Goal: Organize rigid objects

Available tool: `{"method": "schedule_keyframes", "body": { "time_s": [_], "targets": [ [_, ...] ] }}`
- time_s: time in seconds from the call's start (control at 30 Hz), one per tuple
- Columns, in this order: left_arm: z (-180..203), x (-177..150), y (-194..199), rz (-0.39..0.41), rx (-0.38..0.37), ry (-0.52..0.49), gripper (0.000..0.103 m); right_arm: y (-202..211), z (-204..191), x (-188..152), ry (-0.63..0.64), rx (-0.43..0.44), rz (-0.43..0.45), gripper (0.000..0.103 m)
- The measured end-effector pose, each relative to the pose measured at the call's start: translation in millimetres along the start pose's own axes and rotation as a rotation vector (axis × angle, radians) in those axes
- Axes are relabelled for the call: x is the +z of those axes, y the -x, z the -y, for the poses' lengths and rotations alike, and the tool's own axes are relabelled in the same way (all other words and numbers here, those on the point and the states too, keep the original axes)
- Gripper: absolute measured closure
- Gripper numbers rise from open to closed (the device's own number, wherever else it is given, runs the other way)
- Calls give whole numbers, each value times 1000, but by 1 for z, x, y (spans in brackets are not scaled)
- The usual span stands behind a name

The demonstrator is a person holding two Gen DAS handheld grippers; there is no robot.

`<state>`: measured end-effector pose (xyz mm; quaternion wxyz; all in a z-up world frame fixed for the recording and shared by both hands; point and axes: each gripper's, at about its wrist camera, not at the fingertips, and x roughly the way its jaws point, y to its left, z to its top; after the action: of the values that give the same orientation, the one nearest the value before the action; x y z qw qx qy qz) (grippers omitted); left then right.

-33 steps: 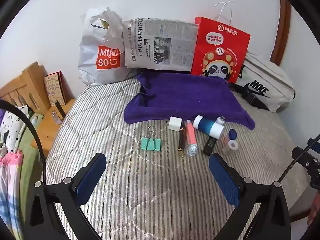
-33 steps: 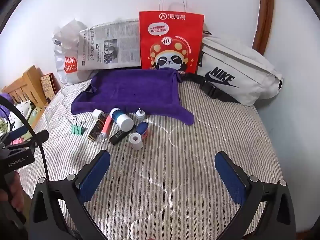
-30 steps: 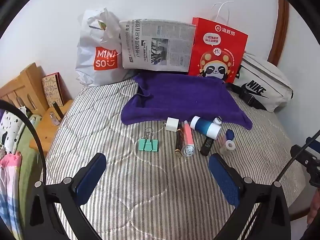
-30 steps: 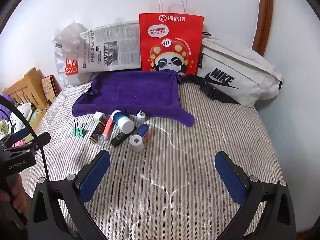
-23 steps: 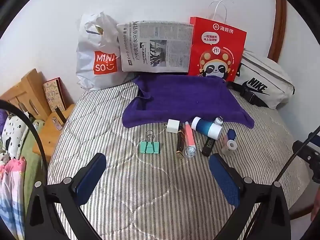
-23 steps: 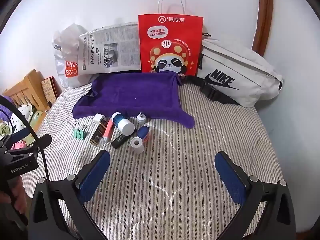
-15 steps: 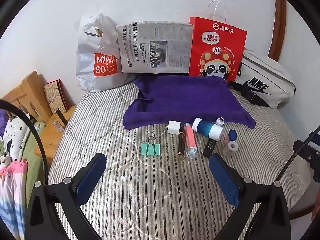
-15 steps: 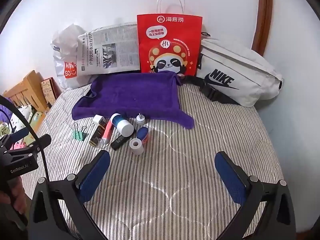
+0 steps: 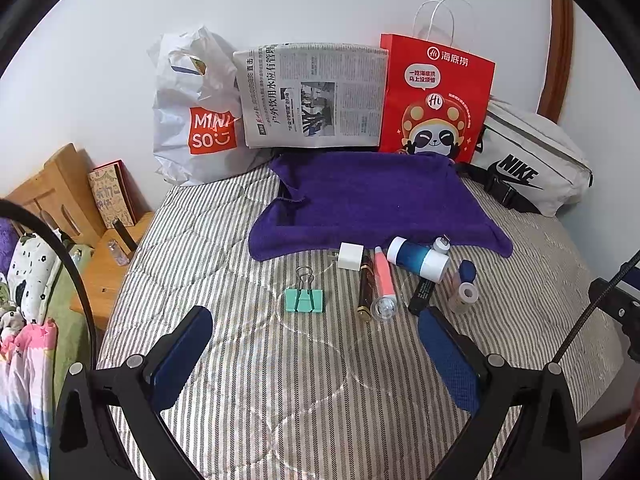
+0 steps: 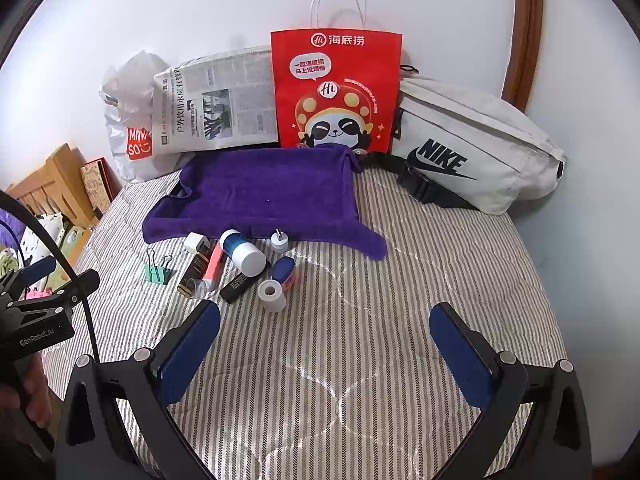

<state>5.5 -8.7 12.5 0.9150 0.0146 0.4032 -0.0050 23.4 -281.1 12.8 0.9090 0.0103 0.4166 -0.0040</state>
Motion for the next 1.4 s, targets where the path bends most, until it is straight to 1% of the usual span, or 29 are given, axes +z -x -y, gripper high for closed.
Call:
{"method": "schedule_keyframes", "body": {
  "time_s": [1.4],
  "targets": [
    [2, -4, -1, -16, 11, -28, 0, 1, 3, -5, -2, -9, -1, 0]
  ]
}}
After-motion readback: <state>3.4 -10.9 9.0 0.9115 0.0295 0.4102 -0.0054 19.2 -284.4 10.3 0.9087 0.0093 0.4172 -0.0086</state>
